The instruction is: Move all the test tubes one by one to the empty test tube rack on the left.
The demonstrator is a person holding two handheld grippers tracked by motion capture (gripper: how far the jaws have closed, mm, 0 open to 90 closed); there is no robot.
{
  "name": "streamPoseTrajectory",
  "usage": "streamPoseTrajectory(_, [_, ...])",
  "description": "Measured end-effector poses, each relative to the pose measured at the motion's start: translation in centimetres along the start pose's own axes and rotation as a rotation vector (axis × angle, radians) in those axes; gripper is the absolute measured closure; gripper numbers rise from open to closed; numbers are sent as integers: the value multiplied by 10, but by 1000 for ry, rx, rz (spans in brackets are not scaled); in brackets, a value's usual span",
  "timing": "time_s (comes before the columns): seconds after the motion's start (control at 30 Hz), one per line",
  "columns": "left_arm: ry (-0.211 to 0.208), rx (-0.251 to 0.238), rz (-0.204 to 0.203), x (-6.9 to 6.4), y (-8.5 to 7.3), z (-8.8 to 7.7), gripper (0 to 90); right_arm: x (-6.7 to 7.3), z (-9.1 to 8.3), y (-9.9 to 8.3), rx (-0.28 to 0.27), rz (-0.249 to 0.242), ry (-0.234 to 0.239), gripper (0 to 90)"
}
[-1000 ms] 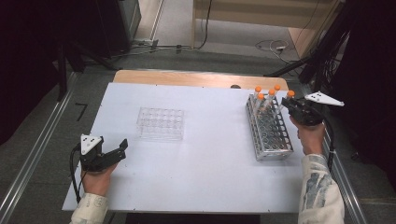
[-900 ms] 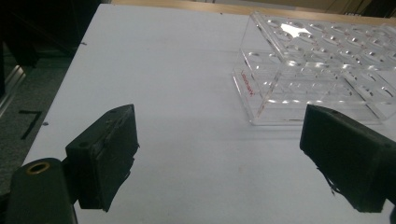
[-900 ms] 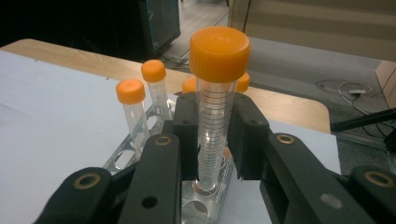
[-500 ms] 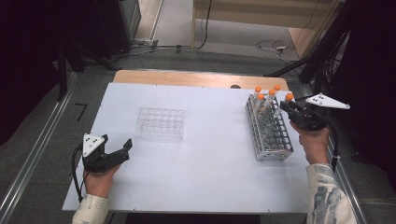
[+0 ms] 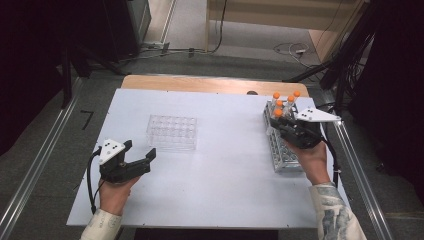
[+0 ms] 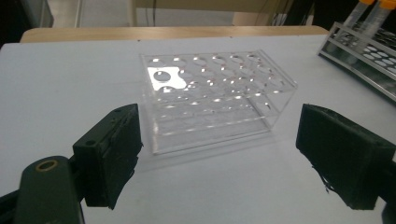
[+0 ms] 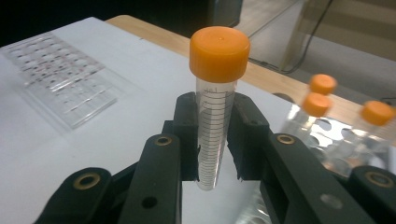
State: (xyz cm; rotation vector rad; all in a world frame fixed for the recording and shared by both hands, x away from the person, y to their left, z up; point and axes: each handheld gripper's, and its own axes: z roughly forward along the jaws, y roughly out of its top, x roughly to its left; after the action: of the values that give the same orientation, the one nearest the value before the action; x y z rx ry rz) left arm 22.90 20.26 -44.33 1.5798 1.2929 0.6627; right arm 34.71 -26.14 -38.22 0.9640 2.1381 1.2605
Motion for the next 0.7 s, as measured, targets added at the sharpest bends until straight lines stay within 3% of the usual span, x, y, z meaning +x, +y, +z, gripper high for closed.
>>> streamPoseTrajectory(0.23, [-32,-3,34,-14,5,5,149,26,20,-1,24,-17,65,721])
streamPoseTrajectory(0.47, [-60,-6,59,-26,13,14,156,43,30,-2,17,-14,111,721])
streamPoseTrajectory(0.7, [-97,-12,60,-38,23,26,171,62,40,-10,28,-32,162,720])
